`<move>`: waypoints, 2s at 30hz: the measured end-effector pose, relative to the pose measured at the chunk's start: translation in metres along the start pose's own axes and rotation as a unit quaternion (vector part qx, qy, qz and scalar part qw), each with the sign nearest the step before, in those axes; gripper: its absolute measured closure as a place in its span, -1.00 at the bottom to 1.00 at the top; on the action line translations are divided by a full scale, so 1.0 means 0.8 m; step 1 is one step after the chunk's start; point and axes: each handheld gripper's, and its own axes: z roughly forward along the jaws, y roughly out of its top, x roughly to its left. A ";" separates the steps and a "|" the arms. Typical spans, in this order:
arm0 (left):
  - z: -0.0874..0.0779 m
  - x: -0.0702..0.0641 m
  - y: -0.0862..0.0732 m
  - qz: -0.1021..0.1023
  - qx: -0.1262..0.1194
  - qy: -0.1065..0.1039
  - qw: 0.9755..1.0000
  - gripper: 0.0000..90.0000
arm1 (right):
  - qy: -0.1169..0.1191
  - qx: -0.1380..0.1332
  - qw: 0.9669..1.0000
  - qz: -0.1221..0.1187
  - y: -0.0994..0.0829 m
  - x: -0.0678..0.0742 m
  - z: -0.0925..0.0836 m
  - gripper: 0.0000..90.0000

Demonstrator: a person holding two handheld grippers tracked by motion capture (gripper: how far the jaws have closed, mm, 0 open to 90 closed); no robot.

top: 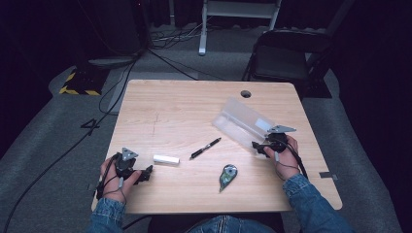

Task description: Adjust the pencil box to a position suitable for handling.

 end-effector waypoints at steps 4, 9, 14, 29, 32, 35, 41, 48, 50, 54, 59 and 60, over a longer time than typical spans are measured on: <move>0.000 0.000 0.000 0.000 0.000 0.000 1.000 -0.87 | 0.020 -0.001 1.000 -0.015 -0.001 -0.002 -0.001 -0.30; 0.000 0.000 0.000 0.000 0.000 0.000 1.000 -0.87 | 0.039 0.005 0.999 -0.033 -0.001 -0.001 -0.004 -0.23; 0.000 0.000 0.000 0.000 0.000 0.000 1.000 -0.87 | 0.056 0.010 0.997 -0.047 -0.002 0.005 -0.007 -0.23; 0.000 0.000 0.000 0.000 0.000 0.000 1.000 -0.87 | 0.069 0.022 0.995 -0.071 -0.004 0.015 -0.015 -0.26; 0.000 0.000 0.000 0.000 0.000 0.000 1.000 -0.87 | 0.060 0.015 0.995 -0.074 -0.003 0.015 -0.018 -0.32; 0.000 0.000 0.000 0.000 0.000 0.000 1.000 -0.87 | 0.055 0.006 0.996 -0.067 -0.001 0.013 -0.023 -0.34; 0.000 0.000 0.000 0.000 0.000 0.000 1.000 -0.87 | 0.051 -0.008 0.997 -0.055 0.004 0.010 -0.036 -0.39; 0.000 0.000 0.000 0.000 0.000 0.000 1.000 -0.87 | 0.050 -0.035 0.997 -0.041 0.018 0.015 -0.057 -0.53; 0.000 0.000 0.000 0.000 0.000 0.000 1.000 -0.87 | 0.052 -0.036 0.997 -0.039 0.022 0.017 -0.063 -0.48; 0.000 0.000 0.000 0.000 0.000 0.000 1.000 -0.87 | 0.052 -0.039 0.997 -0.036 0.029 0.023 -0.075 -0.40; 0.000 0.000 0.000 0.000 0.000 0.000 1.000 -0.87 | 0.051 -0.053 0.997 -0.035 0.039 0.030 -0.086 -0.34; 0.000 0.000 0.000 0.000 0.000 0.000 1.000 -0.87 | 0.051 -0.058 0.996 -0.037 0.041 0.031 -0.089 -0.32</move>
